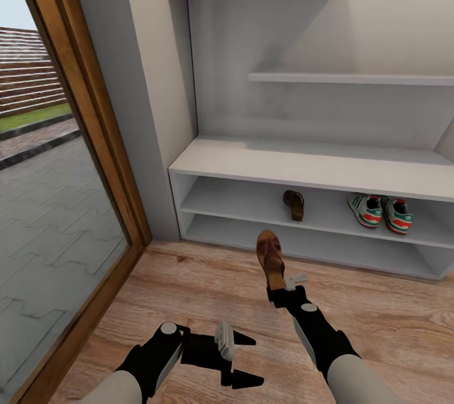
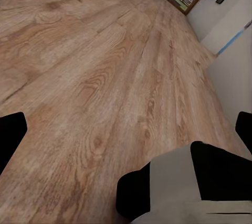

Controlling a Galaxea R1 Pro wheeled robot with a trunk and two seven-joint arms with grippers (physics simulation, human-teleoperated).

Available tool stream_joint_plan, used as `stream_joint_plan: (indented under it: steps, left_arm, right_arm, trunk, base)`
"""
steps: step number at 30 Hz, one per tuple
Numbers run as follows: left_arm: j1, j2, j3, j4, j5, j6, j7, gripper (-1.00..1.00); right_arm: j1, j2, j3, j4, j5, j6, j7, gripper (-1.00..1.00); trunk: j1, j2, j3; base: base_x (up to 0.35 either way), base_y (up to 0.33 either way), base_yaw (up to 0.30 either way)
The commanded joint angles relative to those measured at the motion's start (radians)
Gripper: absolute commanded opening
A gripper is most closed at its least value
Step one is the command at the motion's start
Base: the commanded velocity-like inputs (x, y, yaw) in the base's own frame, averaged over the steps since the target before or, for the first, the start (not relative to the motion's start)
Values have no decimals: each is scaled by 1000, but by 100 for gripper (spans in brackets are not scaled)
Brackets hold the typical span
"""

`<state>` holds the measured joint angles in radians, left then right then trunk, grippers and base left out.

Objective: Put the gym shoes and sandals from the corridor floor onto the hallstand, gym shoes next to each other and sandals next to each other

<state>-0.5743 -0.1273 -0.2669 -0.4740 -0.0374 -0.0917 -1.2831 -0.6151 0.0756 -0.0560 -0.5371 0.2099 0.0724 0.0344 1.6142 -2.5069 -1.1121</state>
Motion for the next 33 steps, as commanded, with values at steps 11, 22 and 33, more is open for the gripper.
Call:
stream_joint_plan:
  steps: [11,22,33]
  left_arm:
    - [1,0,0,1,-4,-10,-1,100]
    - [1,-2,0,1,-4,-10,-1,100]
    - [1,-2,0,1,-4,-10,-1,100]
  right_arm:
    - [0,1,-8,-11,7,10,2,-100]
    - [0,0,-11,-32,6,19,-2,-100]
    - [-2,0,-12,-62,6,65,-102,-100]
  trunk:
    - [0,0,-1]
    - [0,0,-1]
    - [0,0,-1]
  base:
    - [0,0,0]
    - [0,0,0]
    - [0,0,0]
